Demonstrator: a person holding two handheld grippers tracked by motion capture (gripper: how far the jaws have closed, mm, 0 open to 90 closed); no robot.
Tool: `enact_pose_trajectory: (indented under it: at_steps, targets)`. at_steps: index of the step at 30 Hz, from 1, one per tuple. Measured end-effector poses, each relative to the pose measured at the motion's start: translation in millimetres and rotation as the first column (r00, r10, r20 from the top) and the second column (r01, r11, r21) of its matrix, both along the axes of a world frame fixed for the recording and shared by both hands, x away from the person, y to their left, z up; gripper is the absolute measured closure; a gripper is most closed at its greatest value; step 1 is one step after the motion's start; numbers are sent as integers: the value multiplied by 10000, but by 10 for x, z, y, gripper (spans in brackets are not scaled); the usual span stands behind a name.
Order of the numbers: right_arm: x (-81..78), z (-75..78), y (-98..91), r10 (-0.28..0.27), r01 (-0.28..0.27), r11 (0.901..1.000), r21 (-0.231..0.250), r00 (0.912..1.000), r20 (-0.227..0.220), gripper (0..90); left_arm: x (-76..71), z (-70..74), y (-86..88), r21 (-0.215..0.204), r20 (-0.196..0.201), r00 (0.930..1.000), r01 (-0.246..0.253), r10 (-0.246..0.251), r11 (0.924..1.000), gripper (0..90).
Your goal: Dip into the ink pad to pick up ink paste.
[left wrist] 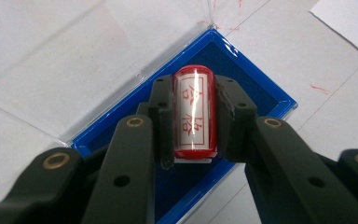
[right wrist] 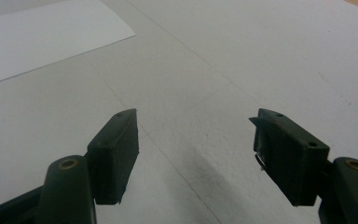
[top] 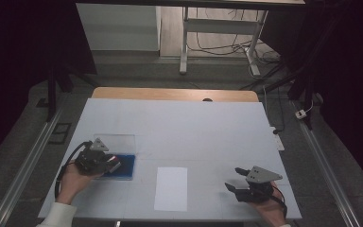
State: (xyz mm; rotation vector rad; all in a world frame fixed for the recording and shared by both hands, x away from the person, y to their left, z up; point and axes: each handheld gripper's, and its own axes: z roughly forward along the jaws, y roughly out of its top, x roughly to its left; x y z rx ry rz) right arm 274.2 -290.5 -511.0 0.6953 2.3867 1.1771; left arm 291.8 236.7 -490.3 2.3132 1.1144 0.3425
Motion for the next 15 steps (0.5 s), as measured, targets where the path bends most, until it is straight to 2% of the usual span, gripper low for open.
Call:
enact_pose_trajectory:
  at_steps: [5, 8, 11, 15]
  targets:
    - [0, -9, 16, 74, -76, 9996, -261, 9999, -91, 302, 12, 12, -26, 206, -101, 9999, -18, 20, 9998, 705]
    - [1, -16, 22, 140, -143, 9996, -246, 9998, -113, 301, 17, 16, -34, 246, -171, 9998, -33, 37, 9997, 705]
    - [1, -17, 25, 198, -201, 9996, -215, 9997, -139, 299, 30, 7, -79, 598, -309, 9995, -30, 48, 9982, 708]
    - [-5, -14, 31, 198, -202, 9995, -226, 9997, -156, 299, 40, 0, -76, 556, -434, 9990, -58, 83, 9984, 710]
